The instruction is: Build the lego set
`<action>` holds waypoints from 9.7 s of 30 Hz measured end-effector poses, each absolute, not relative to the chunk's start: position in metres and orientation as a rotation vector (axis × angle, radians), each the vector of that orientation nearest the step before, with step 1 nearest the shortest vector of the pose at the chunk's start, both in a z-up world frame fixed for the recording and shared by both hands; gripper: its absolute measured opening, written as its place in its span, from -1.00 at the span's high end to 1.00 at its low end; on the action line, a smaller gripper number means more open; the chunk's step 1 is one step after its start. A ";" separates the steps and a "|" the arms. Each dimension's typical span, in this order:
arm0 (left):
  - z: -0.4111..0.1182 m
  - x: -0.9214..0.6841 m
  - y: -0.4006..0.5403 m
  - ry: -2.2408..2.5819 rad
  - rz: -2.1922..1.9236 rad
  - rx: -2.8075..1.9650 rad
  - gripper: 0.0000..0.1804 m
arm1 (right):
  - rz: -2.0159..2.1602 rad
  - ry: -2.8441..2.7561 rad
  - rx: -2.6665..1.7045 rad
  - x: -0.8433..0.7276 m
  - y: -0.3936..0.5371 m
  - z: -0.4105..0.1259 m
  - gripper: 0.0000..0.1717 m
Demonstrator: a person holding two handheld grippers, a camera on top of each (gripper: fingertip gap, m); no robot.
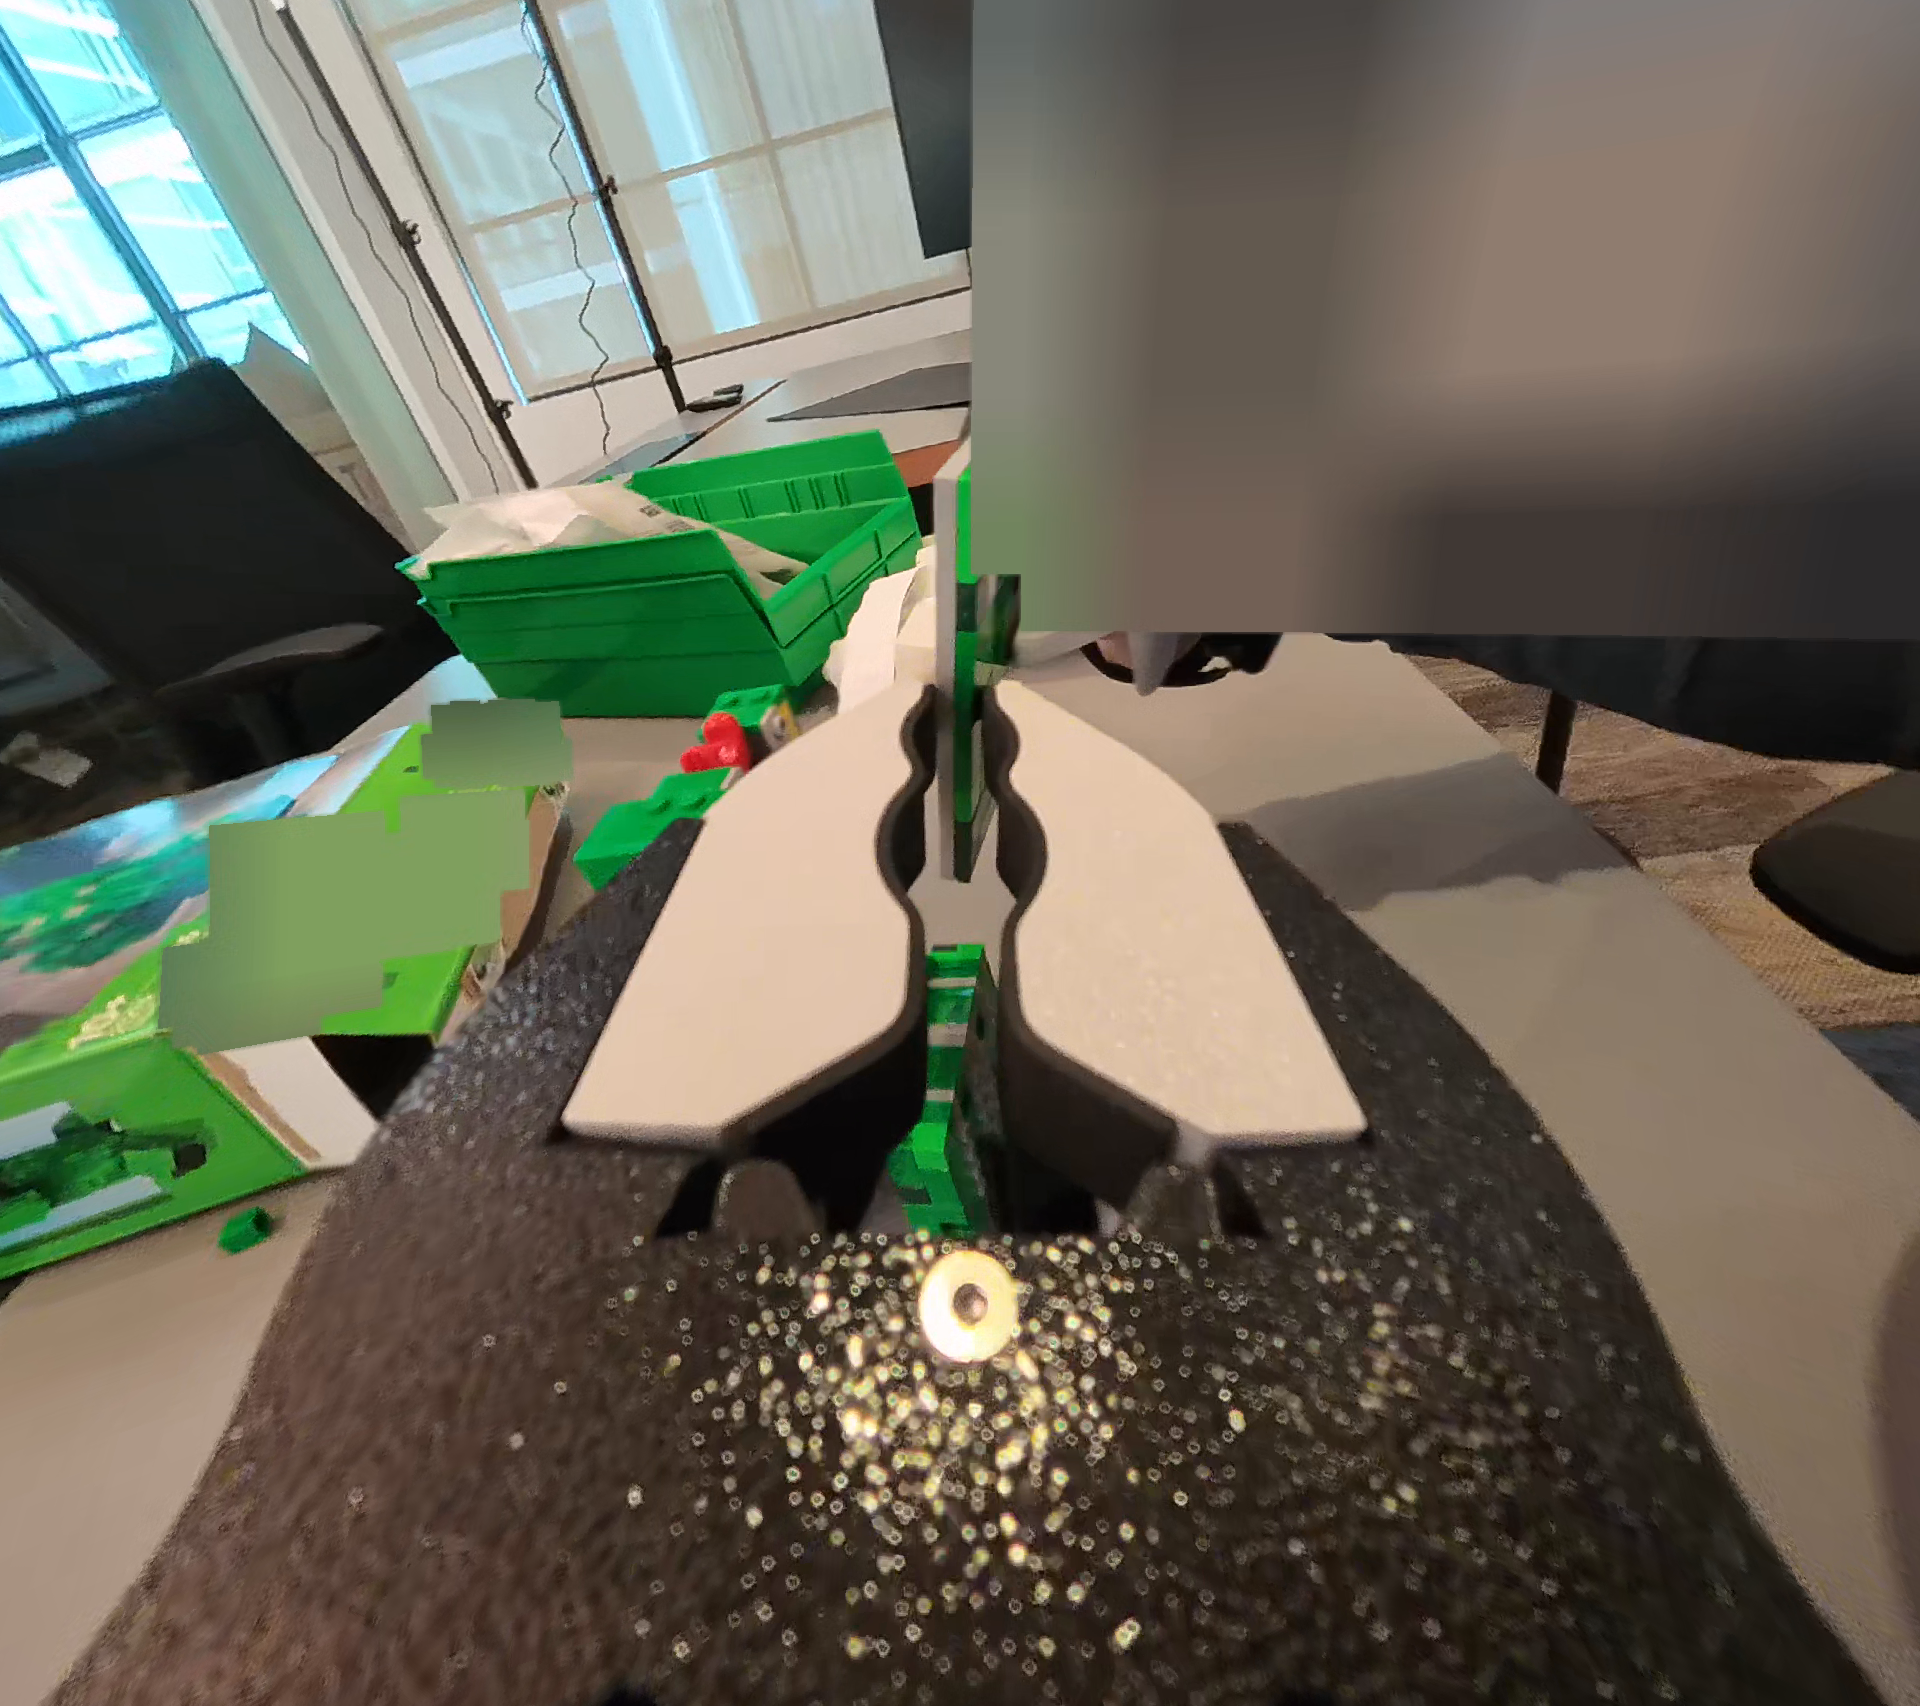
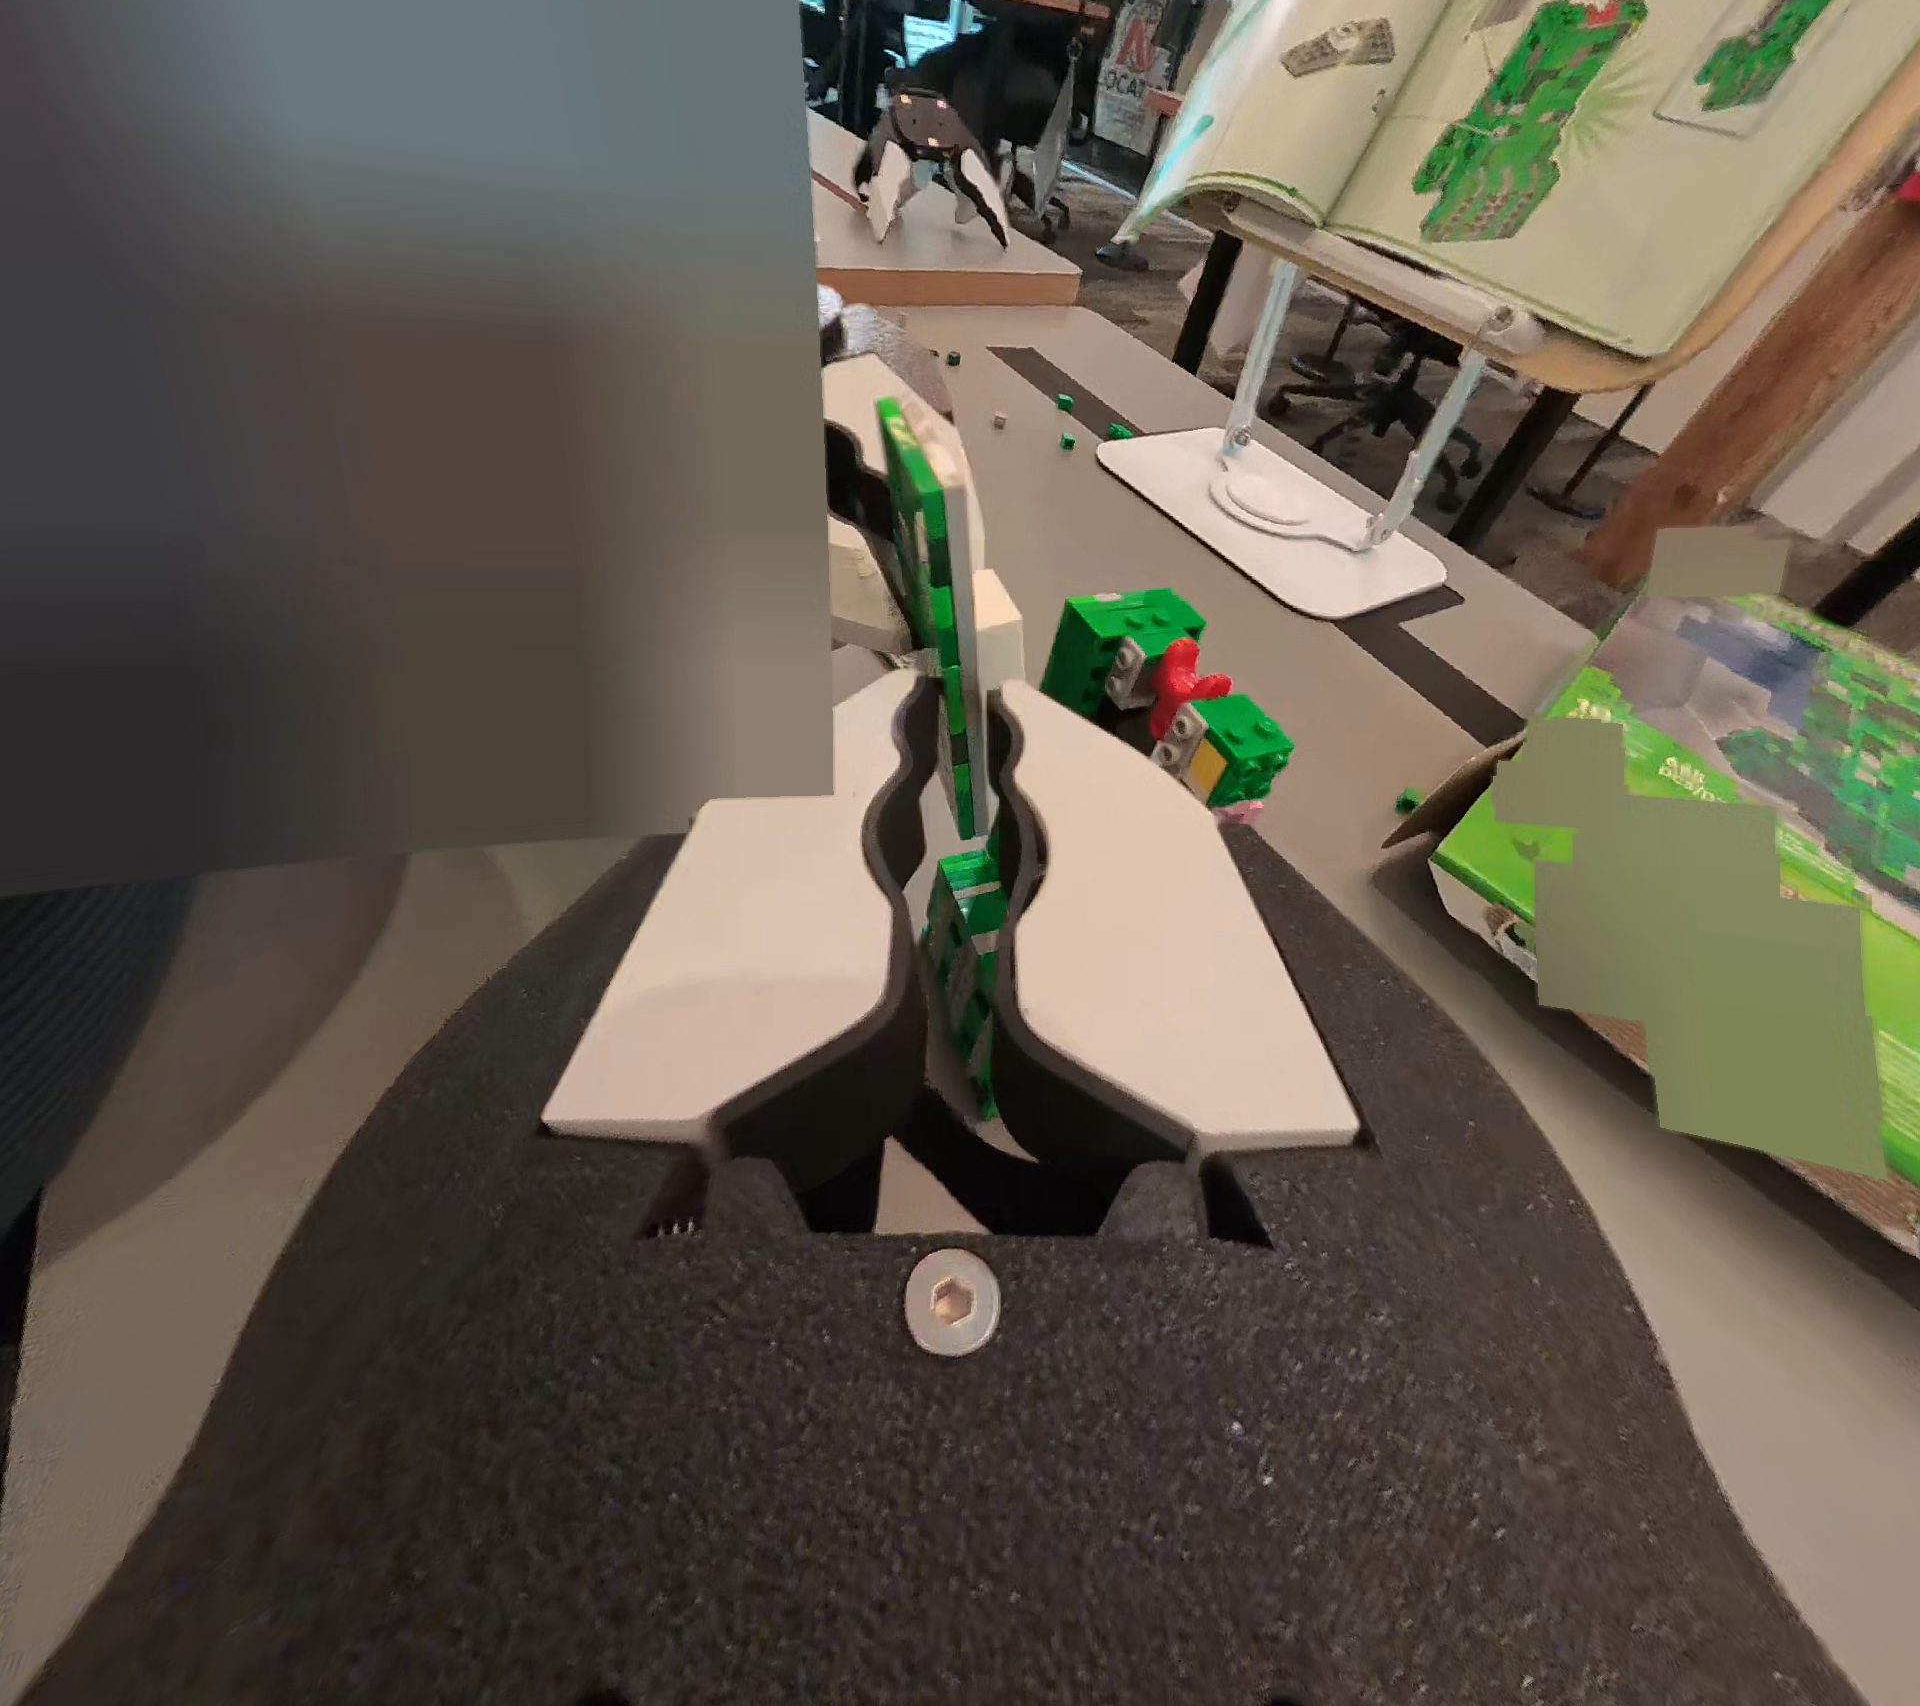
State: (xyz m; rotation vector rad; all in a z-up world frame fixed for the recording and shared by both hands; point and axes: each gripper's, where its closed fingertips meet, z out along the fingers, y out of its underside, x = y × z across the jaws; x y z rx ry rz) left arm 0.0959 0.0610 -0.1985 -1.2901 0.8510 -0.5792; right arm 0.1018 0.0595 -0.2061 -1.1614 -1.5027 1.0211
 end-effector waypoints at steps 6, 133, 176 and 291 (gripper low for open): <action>-0.192 0.098 0.044 0.960 -0.436 -1.100 0.91 | 0.800 -1.596 -0.848 0.104 0.043 -0.200 0.93; -0.255 0.077 0.117 0.945 -0.683 -1.465 0.57 | 1.105 -1.751 -1.115 0.076 0.112 -0.271 0.58; -0.275 0.071 0.115 0.975 -0.652 -1.626 0.57 | 1.163 -1.594 -1.153 0.075 0.111 -0.268 0.66; -0.283 0.068 0.107 1.066 -0.616 -1.687 0.41 | 0.638 -1.763 -0.846 0.080 0.091 -0.214 0.91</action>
